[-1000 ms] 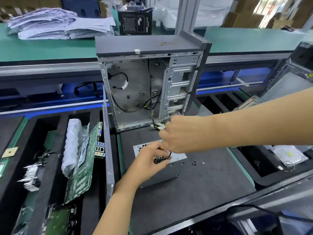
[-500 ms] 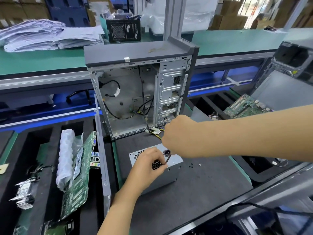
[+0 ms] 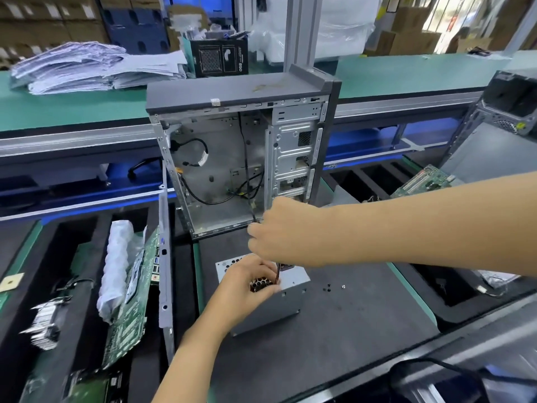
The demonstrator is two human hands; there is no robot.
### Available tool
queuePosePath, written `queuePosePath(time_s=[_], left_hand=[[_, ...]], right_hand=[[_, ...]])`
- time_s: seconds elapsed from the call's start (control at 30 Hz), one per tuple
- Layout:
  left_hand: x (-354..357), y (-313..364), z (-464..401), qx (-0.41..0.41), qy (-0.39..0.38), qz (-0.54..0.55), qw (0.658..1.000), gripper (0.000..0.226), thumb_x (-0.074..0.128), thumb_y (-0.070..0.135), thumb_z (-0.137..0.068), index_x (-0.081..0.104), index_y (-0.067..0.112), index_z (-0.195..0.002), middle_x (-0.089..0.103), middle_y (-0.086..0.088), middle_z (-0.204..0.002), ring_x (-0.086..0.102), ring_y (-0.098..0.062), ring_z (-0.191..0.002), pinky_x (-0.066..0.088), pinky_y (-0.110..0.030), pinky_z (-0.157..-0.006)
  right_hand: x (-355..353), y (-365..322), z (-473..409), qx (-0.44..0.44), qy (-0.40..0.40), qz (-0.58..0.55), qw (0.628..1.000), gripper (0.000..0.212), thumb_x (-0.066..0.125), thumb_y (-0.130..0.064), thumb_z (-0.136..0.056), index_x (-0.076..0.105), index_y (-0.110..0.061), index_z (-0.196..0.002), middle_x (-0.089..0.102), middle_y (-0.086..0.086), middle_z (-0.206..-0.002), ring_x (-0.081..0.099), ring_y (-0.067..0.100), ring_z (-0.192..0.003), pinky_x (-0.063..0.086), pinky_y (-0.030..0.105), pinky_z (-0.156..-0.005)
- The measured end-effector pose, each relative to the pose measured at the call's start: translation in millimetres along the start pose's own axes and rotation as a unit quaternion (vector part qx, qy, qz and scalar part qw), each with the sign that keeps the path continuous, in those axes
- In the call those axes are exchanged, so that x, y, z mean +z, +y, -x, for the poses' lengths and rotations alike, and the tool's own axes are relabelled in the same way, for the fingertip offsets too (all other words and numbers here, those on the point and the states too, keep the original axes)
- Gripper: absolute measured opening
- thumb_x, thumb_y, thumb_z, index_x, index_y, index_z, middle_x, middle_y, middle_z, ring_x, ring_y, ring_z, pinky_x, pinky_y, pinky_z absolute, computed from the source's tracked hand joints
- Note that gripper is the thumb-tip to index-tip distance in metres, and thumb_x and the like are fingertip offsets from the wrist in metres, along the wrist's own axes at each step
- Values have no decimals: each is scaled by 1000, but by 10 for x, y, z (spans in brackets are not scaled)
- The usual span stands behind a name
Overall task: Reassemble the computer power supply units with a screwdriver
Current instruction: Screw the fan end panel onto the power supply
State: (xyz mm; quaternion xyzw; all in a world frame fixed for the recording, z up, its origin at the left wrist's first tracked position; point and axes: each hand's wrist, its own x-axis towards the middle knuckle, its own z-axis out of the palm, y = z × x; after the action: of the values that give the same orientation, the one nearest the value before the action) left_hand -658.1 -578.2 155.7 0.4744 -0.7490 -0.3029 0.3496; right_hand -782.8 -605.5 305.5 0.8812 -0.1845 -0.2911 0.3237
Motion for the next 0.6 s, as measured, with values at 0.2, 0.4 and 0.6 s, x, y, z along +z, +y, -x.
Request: queuePosePath(time_s=[0.2, 0.4, 0.6], left_hand=[[20, 14, -28, 4, 16, -5, 1000, 12, 74, -1, -78, 67, 7, -72, 64, 9, -86, 58, -6, -89, 44, -18, -81], [27, -35, -48, 11, 14, -3, 1000, 15, 77, 4, -78, 65, 9, -71, 63, 13, -85, 58, -5, -89, 41, -15, -82], [-10, -39, -40, 21, -14, -7, 1000, 4, 77, 9, -81, 73, 8, -82, 66, 9, -95, 58, -4, -97, 45, -24, -91]], right_hand=[[-85, 222, 83, 30, -100, -28, 994, 26, 52, -36, -94, 52, -15, -77, 55, -1, -77, 45, 16, -58, 21, 25, -45], [-11, 330, 38, 36, -156, -153, 975, 30, 39, -36, -102, 43, -34, -72, 43, -3, -69, 36, 13, -56, 24, 28, -46], [27, 198, -7, 42, -30, -76, 996, 23, 52, -14, -92, 51, -9, -114, 51, 8, -102, 32, 17, -52, 23, 28, -42]])
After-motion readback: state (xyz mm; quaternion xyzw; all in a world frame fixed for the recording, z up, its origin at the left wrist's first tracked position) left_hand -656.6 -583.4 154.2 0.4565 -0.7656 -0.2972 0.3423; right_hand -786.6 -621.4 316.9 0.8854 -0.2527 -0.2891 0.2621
